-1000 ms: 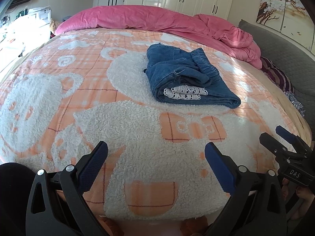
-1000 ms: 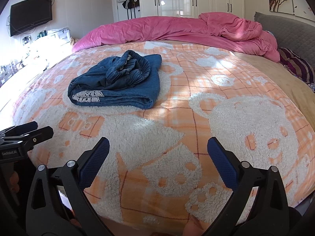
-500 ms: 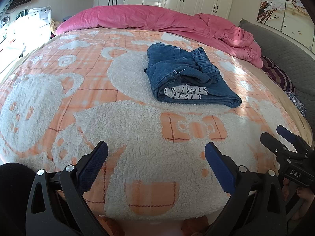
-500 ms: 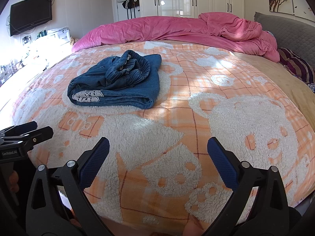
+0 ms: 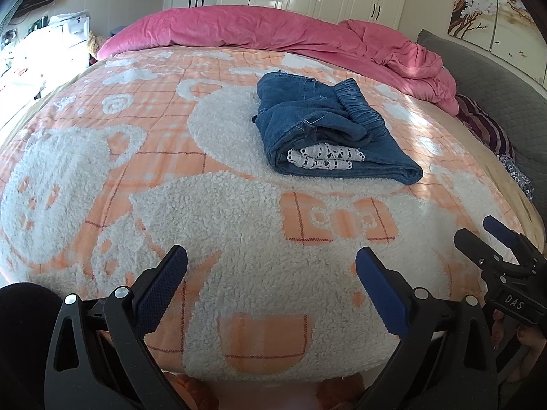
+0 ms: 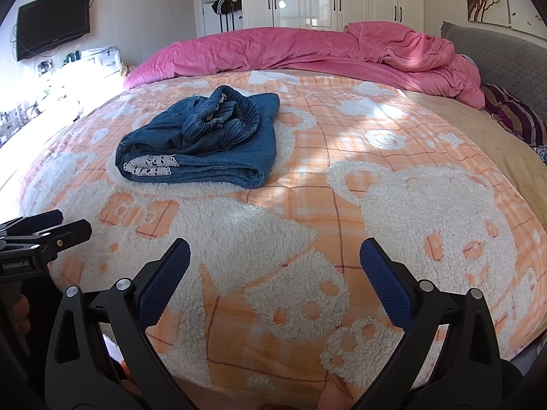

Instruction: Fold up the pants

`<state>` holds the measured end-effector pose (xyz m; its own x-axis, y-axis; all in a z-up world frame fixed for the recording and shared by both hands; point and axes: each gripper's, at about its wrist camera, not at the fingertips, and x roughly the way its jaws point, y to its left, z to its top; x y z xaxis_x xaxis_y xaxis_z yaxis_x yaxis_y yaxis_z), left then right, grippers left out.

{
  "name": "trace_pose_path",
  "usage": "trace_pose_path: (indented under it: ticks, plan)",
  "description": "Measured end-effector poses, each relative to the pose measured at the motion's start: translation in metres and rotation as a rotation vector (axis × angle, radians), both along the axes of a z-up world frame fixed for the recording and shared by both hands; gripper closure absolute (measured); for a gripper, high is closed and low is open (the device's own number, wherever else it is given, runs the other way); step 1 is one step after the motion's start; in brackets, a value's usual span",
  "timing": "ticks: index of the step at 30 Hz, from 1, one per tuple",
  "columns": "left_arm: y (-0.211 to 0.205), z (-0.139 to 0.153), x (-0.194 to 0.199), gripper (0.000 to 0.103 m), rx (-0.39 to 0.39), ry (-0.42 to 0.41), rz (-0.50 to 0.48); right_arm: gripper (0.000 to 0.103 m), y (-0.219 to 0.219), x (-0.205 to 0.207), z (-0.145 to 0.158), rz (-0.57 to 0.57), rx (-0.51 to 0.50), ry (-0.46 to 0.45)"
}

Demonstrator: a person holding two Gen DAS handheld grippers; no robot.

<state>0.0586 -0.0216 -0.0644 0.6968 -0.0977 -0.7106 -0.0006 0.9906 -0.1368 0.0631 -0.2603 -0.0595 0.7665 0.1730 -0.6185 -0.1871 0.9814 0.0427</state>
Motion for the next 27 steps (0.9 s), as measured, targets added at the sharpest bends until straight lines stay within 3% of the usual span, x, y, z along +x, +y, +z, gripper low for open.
trace_pose_path:
  ticks: [16, 19, 21, 23, 27]
  plan:
    - [-0.001, -0.001, 0.005, 0.005, 0.066, 0.026, 0.042, 0.009, -0.005, 0.000, -0.002, -0.002, 0.003, 0.009]
    - [0.004, 0.007, 0.004, 0.005, 0.004, -0.007, 0.006, 0.009, -0.008, 0.002, -0.004, -0.006, 0.016, 0.020]
    - [0.013, 0.018, 0.005, 0.005, -0.040, -0.045, 0.008, 0.009, -0.011, 0.006, -0.004, -0.014, 0.030, 0.031]
    - [0.032, 0.027, 0.018, 0.005, -0.077, -0.019, 0.035, 0.009, -0.020, 0.013, -0.004, -0.036, 0.050, 0.050]
    - [0.090, 0.041, 0.063, 0.005, 0.000, 0.031, 0.159, 0.009, -0.055, 0.040, 0.008, -0.142, 0.020, 0.044]
